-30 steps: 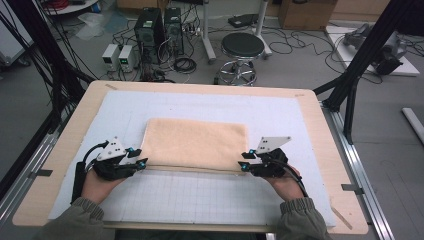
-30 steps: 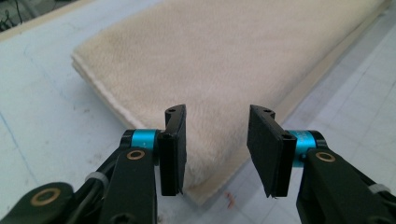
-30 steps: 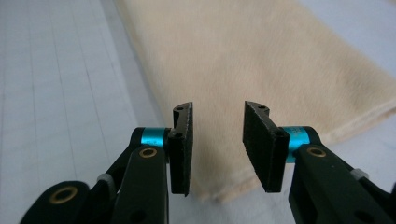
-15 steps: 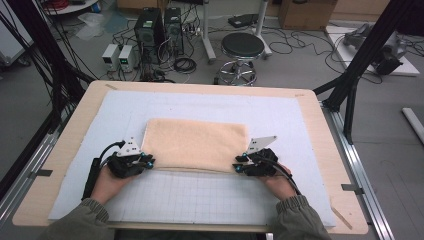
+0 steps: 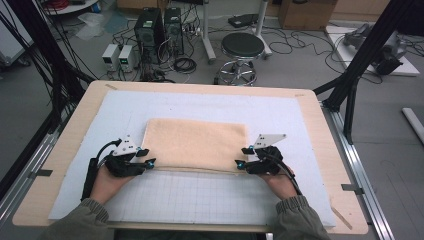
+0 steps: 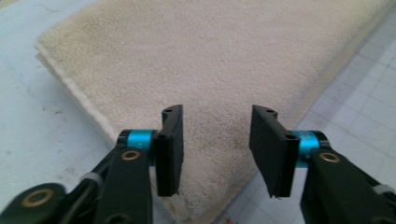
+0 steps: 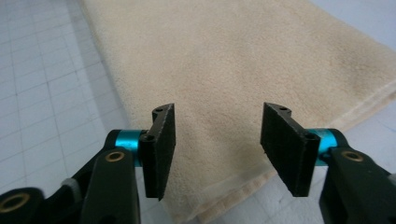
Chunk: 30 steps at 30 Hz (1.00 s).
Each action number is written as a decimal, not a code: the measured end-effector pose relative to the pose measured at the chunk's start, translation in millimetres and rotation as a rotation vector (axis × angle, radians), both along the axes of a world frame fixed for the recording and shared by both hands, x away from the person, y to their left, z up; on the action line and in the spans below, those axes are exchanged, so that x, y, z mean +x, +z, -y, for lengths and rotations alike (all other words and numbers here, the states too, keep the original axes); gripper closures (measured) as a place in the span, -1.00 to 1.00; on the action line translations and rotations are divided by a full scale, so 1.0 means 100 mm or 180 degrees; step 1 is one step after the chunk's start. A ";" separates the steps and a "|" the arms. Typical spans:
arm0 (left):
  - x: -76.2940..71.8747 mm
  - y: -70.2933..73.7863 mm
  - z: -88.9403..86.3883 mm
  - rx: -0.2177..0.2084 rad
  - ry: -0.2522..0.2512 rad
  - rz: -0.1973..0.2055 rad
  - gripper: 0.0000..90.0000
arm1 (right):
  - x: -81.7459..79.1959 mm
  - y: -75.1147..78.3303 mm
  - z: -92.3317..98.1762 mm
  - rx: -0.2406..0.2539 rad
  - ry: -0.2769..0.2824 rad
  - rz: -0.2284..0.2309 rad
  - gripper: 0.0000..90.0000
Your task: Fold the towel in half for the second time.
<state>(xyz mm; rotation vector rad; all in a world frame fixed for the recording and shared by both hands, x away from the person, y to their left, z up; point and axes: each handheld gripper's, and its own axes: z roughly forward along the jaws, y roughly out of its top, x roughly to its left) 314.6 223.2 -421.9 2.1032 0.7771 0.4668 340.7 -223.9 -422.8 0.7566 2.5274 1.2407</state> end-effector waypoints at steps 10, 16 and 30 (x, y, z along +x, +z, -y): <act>-0.05 0.07 -0.04 -0.0109 0.0093 0.0046 -0.26 | -0.01 0.02 0.05 0.0062 -0.0274 -0.0020 -0.50; -0.06 0.07 -0.06 -0.0112 0.0100 0.0030 -0.34 | -0.03 0.04 0.06 0.0059 -0.0287 0.0004 -0.57; -0.15 0.09 -0.14 -0.0131 0.0150 0.0032 -0.41 | -0.13 0.08 0.11 0.0063 -0.0310 0.0038 -0.65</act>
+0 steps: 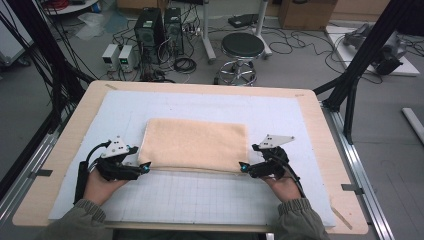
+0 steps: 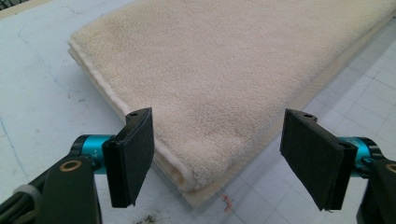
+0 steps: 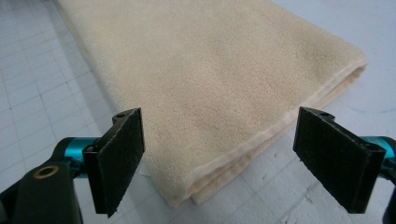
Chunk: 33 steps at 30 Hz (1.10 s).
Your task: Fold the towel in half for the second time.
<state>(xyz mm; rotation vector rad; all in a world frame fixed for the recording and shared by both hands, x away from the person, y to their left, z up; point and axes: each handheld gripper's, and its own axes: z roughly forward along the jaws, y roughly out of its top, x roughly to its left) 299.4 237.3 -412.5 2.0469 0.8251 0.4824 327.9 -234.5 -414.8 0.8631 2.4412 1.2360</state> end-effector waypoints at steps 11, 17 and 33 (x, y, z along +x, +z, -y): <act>-0.12 0.04 -0.01 -0.0018 -0.0032 0.0017 -0.43 | -0.15 0.02 0.07 -0.0039 -0.0017 0.0058 -0.69; -0.19 0.05 -0.01 -0.0034 -0.0052 0.0035 -0.43 | -0.17 0.02 0.13 -0.0031 -0.0043 0.0080 -0.72; -0.31 0.06 -0.08 -0.0043 -0.0032 0.0050 -0.45 | -0.30 -0.01 0.29 0.0035 -0.0125 0.0058 -0.72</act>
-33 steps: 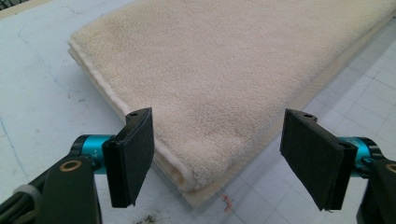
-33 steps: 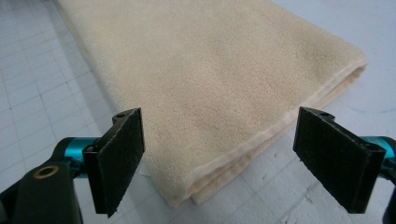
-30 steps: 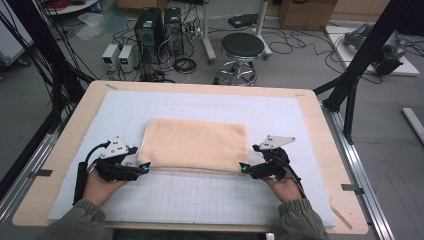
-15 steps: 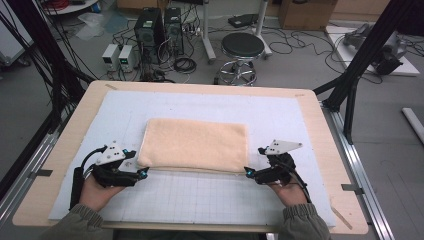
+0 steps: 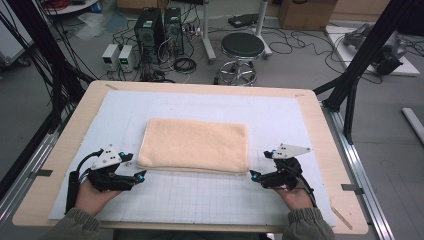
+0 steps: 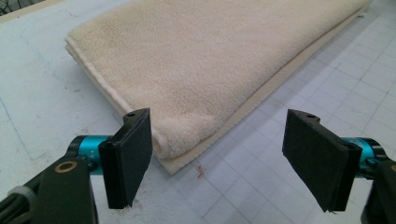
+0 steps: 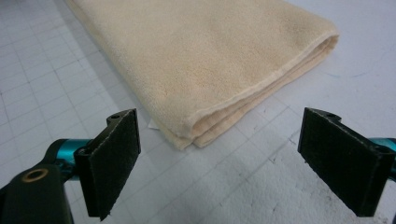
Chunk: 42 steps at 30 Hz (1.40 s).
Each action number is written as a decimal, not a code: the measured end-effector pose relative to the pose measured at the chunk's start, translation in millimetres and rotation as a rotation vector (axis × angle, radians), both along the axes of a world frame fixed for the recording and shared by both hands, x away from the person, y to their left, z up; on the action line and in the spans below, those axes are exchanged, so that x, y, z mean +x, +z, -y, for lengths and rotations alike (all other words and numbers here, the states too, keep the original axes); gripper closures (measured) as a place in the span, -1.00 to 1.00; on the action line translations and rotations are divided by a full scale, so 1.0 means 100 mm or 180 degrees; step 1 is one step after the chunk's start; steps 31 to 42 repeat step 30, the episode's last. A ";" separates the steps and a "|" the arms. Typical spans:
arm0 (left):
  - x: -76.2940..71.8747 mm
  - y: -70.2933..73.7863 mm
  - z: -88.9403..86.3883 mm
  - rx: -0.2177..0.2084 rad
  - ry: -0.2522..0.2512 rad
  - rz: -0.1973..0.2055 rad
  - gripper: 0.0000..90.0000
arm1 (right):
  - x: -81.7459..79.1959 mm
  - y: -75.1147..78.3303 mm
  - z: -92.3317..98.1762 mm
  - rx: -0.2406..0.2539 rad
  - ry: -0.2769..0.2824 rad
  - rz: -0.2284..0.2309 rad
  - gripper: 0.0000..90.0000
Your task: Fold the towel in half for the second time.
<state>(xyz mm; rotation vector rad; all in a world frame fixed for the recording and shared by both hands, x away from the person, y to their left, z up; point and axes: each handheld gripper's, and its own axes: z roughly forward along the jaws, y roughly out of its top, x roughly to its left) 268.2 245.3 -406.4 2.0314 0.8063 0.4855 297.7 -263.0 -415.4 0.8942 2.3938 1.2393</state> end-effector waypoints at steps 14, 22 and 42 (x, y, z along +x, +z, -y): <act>-0.14 -0.01 -0.15 -0.0057 0.0104 -0.0011 -0.45 | -0.12 0.01 0.08 0.0052 -0.0001 0.0005 -0.72; -0.22 -0.01 -0.22 -0.0058 0.0146 -0.0008 -0.45 | -0.21 0.02 0.15 0.0086 -0.0009 0.0025 -0.72; -0.22 -0.02 -0.26 -0.0054 0.0165 -0.0020 -0.45 | -0.20 -0.01 0.12 0.0047 0.0010 -0.0004 -0.72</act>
